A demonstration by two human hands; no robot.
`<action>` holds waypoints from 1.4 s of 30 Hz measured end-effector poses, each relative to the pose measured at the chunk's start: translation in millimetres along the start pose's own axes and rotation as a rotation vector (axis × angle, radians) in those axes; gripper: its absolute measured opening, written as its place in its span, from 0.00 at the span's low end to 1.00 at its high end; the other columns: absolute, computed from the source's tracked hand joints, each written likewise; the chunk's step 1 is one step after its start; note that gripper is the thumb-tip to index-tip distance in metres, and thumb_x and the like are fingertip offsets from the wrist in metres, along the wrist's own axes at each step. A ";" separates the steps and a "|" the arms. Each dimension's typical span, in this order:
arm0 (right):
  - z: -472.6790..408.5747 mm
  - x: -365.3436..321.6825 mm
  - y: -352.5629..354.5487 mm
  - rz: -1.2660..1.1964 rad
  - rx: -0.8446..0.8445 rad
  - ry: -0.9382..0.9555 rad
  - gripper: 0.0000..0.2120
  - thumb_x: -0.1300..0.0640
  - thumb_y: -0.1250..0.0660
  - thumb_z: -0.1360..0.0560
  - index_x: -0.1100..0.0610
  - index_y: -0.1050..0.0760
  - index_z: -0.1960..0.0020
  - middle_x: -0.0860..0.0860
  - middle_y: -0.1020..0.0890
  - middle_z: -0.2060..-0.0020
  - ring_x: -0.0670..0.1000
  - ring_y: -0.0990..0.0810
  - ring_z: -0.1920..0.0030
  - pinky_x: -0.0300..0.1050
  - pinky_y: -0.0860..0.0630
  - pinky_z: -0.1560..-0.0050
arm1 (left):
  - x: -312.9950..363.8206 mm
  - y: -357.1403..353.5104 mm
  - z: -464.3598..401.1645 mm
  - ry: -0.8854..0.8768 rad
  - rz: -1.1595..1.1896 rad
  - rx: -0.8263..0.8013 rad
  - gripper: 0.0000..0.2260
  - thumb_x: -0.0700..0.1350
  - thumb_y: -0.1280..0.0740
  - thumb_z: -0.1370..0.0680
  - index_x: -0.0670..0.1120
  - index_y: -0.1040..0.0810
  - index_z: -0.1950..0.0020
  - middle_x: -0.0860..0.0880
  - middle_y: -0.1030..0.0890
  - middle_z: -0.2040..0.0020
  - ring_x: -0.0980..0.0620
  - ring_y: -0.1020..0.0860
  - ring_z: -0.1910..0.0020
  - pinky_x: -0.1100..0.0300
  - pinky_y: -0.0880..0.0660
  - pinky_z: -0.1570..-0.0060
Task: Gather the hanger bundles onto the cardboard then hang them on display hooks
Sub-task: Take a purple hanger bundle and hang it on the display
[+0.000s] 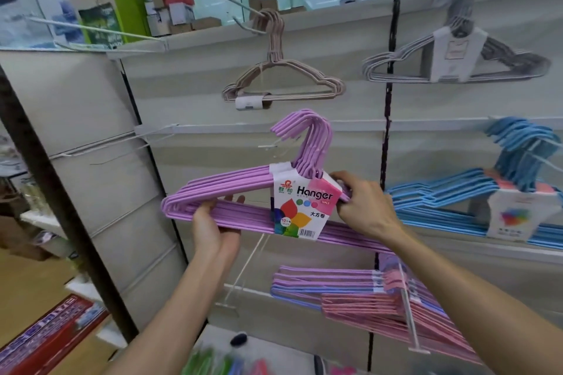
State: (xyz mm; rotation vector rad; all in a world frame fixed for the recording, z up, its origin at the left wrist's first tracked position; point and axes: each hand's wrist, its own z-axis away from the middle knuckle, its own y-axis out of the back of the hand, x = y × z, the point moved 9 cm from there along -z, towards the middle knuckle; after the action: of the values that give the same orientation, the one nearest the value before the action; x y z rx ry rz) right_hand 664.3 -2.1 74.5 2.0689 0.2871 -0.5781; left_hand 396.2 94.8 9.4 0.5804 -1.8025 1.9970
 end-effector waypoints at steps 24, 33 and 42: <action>-100.2 18.5 -49.6 0.245 -0.051 -0.021 0.27 0.56 0.35 0.26 0.43 0.32 0.28 0.50 0.16 0.45 0.57 0.19 0.48 0.48 0.29 0.54 | -75.8 -2.0 -124.9 0.248 0.071 0.061 0.09 0.35 0.42 0.21 0.46 0.25 0.49 0.41 0.21 0.47 0.40 0.23 0.37 0.43 0.28 0.34; -116.9 32.9 -74.6 0.293 -0.062 -0.067 0.28 0.57 0.35 0.27 0.45 0.32 0.28 0.52 0.16 0.44 0.60 0.19 0.48 0.47 0.31 0.57 | -104.9 10.1 -173.7 0.341 0.062 0.101 0.12 0.36 0.39 0.22 0.45 0.25 0.40 0.41 0.21 0.38 0.41 0.21 0.37 0.41 0.26 0.36; -137.1 44.4 -86.9 0.309 -0.064 -0.113 0.29 0.60 0.35 0.26 0.50 0.35 0.26 0.54 0.20 0.38 0.60 0.22 0.41 0.49 0.33 0.53 | -127.8 -6.0 -208.1 0.326 0.058 0.065 0.19 0.37 0.42 0.21 0.45 0.26 0.31 0.41 0.20 0.38 0.41 0.20 0.41 0.42 0.25 0.36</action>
State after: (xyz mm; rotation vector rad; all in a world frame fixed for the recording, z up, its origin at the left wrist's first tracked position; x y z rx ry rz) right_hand 705.7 159.1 49.9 1.9602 -0.0792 -0.4864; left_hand 497.2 301.2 -73.5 0.2051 -1.5784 2.0554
